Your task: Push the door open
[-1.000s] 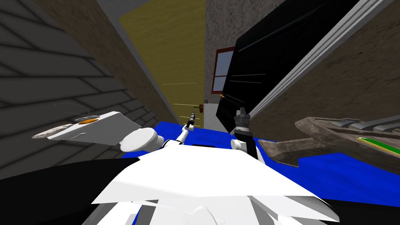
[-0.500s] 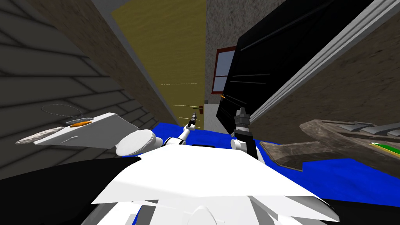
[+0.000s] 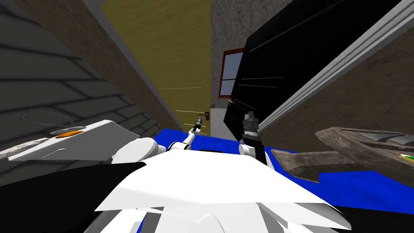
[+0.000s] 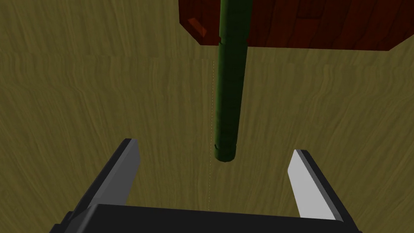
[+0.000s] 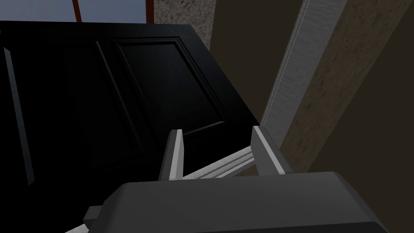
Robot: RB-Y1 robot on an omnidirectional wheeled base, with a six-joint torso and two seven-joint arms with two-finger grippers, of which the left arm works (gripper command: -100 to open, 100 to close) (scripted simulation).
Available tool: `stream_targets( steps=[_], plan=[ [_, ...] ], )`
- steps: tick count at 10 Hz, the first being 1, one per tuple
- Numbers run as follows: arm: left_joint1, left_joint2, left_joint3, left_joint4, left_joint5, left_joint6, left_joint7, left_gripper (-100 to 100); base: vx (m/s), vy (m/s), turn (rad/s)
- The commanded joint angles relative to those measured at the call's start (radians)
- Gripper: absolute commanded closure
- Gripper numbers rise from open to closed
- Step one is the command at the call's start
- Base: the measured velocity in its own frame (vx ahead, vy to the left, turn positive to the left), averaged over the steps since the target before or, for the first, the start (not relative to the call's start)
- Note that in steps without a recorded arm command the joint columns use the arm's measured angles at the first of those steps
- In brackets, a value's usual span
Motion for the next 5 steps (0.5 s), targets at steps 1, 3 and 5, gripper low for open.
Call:
stream_targets(
  steps=[1,3,5],
  plan=[
    [0.002,0.002,0.003,-0.002,0.001,0.000,-0.002,-100,0.199,-0.030,-0.025],
    [0.002,-0.004,0.007,0.000,0.002,0.000,-0.003,-100,0.213,-0.051,-0.021],
    [0.001,-0.023,0.011,0.002,0.003,-0.001,-0.004,-100,0.213,-0.020,-0.023]
  ],
)
